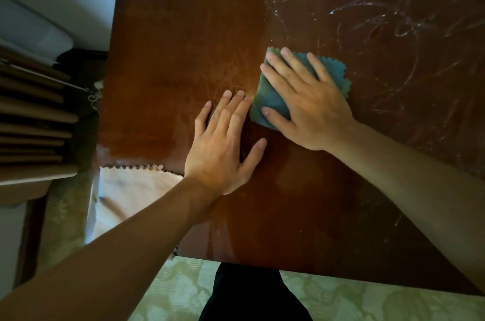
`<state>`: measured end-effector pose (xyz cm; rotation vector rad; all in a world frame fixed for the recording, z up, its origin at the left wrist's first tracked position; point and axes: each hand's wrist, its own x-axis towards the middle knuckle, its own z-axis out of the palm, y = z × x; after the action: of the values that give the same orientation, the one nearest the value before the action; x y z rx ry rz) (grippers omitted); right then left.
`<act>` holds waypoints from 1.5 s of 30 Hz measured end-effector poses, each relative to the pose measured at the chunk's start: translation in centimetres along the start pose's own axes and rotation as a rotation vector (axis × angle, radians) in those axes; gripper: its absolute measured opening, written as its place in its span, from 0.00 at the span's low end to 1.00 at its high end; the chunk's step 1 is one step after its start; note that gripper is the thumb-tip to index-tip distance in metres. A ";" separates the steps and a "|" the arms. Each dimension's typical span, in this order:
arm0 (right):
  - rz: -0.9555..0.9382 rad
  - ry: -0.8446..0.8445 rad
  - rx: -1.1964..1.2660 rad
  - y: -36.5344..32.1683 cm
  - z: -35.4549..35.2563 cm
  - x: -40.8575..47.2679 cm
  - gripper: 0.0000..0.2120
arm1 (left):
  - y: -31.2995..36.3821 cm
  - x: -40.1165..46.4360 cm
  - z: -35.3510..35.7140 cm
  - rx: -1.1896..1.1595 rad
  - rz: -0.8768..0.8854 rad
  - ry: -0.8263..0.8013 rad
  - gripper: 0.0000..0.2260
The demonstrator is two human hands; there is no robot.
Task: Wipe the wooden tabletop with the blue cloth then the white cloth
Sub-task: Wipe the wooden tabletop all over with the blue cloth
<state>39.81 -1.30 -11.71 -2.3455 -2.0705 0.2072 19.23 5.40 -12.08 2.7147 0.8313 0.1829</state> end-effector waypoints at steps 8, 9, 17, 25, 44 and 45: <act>-0.029 0.011 0.008 -4.1 1.0 -3.9 0.34 | 0.0 -0.1 0.1 -0.035 0.013 -0.005 0.30; -0.029 0.022 0.023 -4.2 1.1 -4.0 0.34 | 0.0 -0.1 0.1 -0.038 0.014 -0.011 0.30; 0.054 0.041 0.017 -1.2 -0.3 2.4 0.35 | 0.2 0.4 -0.7 -0.201 -0.089 0.006 0.25; 0.076 0.036 0.001 -2.0 0.1 1.5 0.36 | -0.7 4.6 -2.2 -0.276 -0.123 0.101 0.18; 0.070 -0.010 -0.013 2.2 -0.7 5.6 0.36 | -4.4 14.1 -1.8 0.017 -0.068 -0.018 0.25; 0.058 -0.003 -0.002 1.8 -0.5 5.0 0.36 | -4.4 14.1 -1.8 0.013 -0.072 -0.019 0.25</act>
<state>42.28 3.49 -11.83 -2.4095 -2.0069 0.2090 28.15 17.22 -11.32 2.6896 0.9259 0.1366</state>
